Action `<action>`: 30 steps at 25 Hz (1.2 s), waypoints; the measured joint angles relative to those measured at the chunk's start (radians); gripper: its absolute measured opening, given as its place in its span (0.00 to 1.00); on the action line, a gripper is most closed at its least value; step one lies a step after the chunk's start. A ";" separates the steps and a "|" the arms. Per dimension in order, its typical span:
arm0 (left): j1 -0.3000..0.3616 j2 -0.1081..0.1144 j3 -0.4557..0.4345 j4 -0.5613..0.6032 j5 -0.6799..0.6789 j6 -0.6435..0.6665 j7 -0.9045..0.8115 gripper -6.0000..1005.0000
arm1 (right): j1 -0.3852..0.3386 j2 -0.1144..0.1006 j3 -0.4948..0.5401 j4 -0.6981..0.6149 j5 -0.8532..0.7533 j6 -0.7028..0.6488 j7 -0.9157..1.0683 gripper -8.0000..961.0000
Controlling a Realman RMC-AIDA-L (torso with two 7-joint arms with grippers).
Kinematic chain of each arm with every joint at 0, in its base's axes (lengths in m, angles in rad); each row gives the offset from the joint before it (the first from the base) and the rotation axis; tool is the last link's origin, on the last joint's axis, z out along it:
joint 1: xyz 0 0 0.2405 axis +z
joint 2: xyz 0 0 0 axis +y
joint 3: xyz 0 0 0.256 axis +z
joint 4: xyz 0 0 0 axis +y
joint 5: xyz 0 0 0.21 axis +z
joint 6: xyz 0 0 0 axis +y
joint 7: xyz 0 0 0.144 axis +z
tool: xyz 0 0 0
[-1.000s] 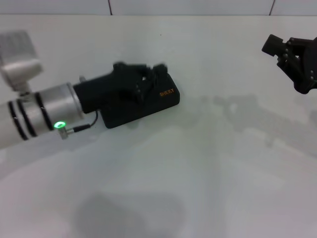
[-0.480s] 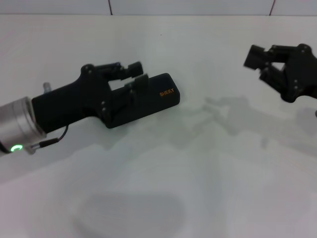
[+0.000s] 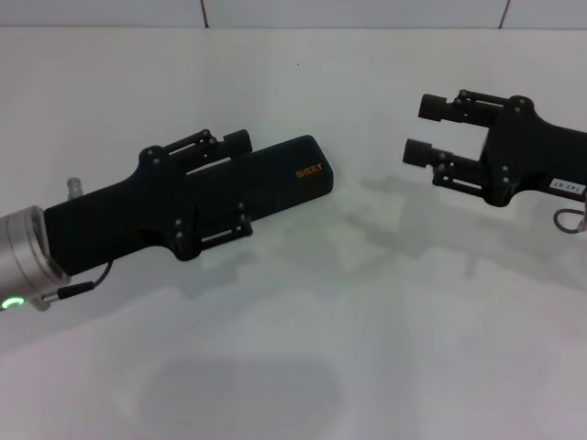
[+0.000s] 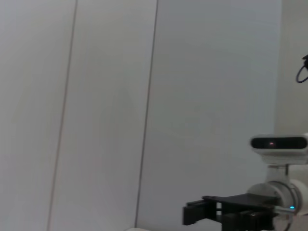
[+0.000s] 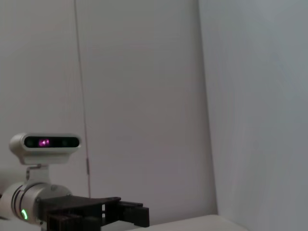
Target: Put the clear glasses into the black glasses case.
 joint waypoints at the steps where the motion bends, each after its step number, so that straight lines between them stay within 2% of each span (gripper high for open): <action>1: 0.000 0.000 0.001 -0.001 0.003 0.010 0.000 0.57 | 0.002 0.000 -0.004 -0.004 -0.002 0.000 0.000 0.41; 6: -0.002 0.006 0.000 0.009 0.003 0.043 -0.005 0.76 | -0.008 -0.001 -0.034 -0.042 -0.027 0.006 -0.006 0.56; 12: -0.001 0.012 -0.007 0.013 0.003 0.055 -0.011 0.87 | -0.024 -0.002 -0.036 -0.046 -0.035 -0.011 -0.079 0.83; 18: -0.002 0.023 -0.002 0.017 0.045 0.056 -0.023 0.87 | -0.050 0.005 -0.037 -0.042 -0.022 -0.030 -0.101 0.88; 23: -0.004 0.017 -0.004 0.020 0.113 0.056 -0.034 0.87 | -0.053 0.004 -0.067 -0.036 -0.025 -0.031 -0.112 0.88; 30: -0.001 0.012 -0.009 0.013 0.134 0.048 -0.029 0.87 | -0.045 0.003 -0.072 -0.031 -0.033 -0.024 -0.109 0.88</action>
